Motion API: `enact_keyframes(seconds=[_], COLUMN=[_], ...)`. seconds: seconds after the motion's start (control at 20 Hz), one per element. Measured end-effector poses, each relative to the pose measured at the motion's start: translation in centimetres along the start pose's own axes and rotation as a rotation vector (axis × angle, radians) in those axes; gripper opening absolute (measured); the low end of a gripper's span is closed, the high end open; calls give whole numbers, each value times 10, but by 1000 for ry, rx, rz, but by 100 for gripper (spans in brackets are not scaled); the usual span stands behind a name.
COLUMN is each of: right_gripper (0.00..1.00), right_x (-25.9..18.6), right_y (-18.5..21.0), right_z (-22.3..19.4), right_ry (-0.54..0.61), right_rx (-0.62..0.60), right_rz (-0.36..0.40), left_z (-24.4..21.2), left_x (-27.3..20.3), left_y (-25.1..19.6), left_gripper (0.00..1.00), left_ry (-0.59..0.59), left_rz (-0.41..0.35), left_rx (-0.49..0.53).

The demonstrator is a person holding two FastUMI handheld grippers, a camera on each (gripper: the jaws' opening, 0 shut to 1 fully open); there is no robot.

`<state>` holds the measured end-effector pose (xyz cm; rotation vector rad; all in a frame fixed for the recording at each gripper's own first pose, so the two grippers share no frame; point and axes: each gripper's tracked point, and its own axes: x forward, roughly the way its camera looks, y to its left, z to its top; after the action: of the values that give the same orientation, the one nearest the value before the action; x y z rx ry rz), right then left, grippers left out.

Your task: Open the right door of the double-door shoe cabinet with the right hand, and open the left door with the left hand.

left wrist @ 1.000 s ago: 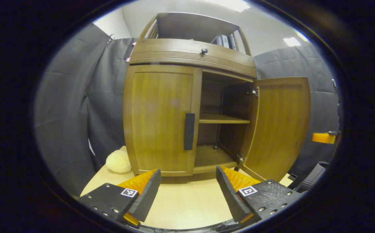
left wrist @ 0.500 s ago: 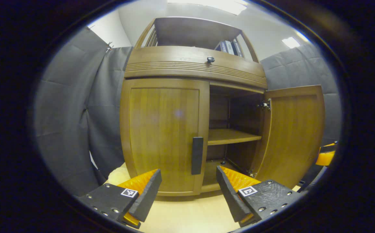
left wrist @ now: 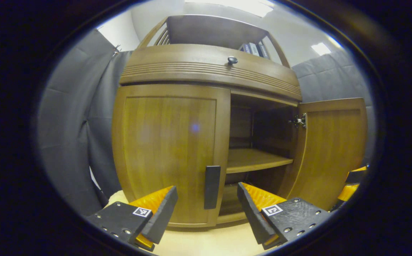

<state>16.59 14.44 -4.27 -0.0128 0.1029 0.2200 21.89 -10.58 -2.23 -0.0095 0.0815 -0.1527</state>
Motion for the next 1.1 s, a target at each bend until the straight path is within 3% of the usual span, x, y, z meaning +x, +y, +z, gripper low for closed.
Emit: enact_keyframes(seconds=[0.55,0.65,0.85,1.1], right_gripper=[96,96,96,96], right_x=[70,78,98,117], right_y=[-10,-13,-16,-13], right_z=[6,8,6,7], right_ry=[21,22,28,21], right_rx=[-33,-35,-38,-44], right_rz=[40,47,59,84], left_z=[-28,-33,-34,-38], left_x=[73,81,88,86], left_y=[-5,-5,-9,-10], left_gripper=[98,65,31,25], left_ry=[43,51,41,35], left_rz=[41,57,75,96], left_rx=[12,5,5,27])
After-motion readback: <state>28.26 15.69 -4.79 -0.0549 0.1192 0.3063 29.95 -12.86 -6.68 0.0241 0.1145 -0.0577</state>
